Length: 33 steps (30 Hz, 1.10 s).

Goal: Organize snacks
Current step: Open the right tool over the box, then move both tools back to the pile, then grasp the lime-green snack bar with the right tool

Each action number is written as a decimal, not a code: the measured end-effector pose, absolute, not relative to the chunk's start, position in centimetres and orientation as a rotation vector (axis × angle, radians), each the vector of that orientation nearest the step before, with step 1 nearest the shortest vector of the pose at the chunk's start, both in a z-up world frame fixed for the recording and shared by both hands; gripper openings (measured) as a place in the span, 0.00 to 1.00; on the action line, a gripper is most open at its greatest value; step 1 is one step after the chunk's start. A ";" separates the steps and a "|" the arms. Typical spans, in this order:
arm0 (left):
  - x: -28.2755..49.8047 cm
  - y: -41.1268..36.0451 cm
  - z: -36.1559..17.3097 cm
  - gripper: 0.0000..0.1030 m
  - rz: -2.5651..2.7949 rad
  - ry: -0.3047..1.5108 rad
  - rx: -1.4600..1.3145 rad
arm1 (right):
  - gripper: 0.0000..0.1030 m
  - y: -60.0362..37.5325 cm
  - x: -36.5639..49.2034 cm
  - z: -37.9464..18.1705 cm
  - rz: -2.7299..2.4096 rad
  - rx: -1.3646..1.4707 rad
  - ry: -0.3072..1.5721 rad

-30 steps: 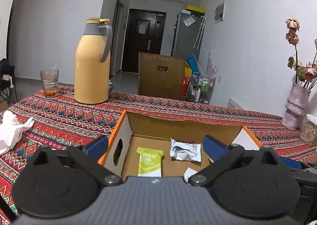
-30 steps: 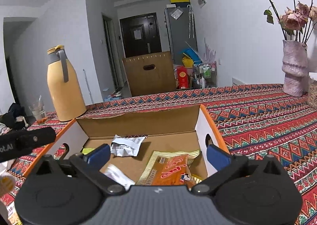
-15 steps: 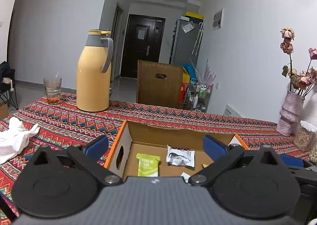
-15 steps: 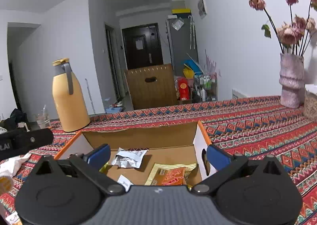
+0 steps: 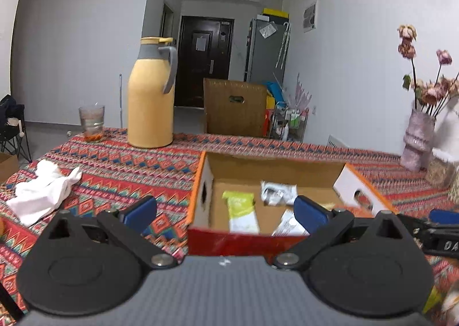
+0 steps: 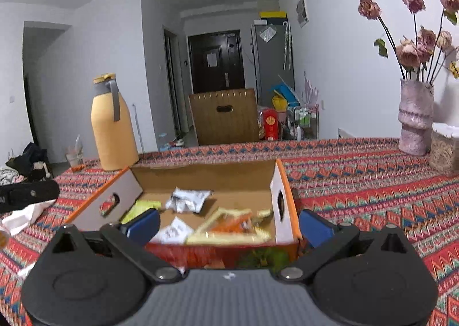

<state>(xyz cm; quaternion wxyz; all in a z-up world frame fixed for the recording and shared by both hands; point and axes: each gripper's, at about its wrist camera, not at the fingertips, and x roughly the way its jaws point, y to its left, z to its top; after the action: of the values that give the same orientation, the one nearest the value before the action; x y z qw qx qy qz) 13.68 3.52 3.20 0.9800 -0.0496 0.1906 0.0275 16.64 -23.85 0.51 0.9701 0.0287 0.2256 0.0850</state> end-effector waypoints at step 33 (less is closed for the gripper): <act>10.9 5.9 -3.5 1.00 0.027 0.488 -0.131 | 0.54 -29.7 15.5 -6.2 0.082 0.015 0.764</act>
<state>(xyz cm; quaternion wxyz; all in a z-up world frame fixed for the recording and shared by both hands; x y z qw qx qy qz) 10.86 5.90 -3.51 0.9681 -0.0646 0.2415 0.0136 15.55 -29.71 -6.20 0.9271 0.0075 0.3725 0.0402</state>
